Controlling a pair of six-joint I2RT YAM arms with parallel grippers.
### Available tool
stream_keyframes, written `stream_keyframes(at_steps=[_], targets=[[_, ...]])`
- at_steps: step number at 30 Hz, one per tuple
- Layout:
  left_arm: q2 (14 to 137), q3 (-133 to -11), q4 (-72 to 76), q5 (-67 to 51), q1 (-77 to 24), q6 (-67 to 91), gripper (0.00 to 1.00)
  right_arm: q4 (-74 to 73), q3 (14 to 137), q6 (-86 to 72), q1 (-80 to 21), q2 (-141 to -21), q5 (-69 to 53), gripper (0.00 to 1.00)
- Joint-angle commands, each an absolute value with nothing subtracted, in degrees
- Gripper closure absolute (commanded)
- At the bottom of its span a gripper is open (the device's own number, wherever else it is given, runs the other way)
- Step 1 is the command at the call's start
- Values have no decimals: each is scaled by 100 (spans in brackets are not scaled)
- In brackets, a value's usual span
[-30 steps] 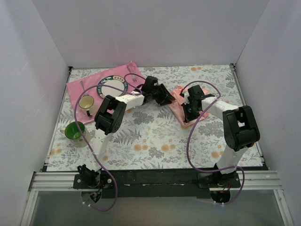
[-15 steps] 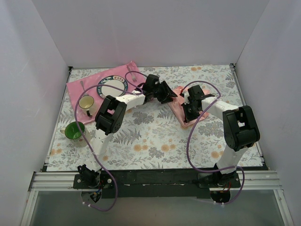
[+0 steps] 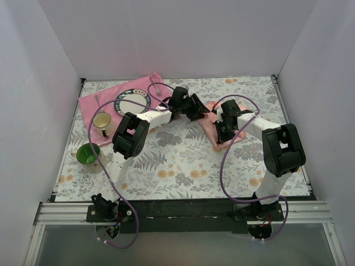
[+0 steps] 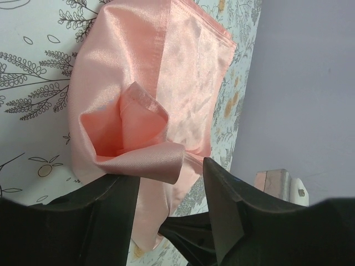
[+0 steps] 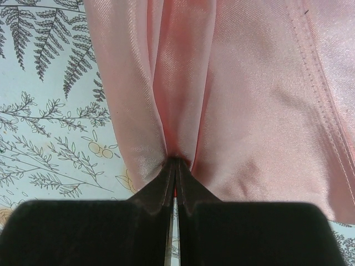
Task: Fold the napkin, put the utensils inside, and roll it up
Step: Roll the napkin with the utensil
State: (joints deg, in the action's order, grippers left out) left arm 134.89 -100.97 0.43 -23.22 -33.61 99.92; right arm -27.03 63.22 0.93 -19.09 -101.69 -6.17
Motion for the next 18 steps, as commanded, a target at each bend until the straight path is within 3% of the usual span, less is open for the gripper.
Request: stream_keyframes(at_steps=[1,18], targets=[[13069,-10230,219,-2293,-3366,10089,52,-2689,6346,220,-1890,-10397,-501,94],[13956,-10758,-264,-2074,-3340,10380,53,-2681,6267,176,-1890,-10397,-466,94]])
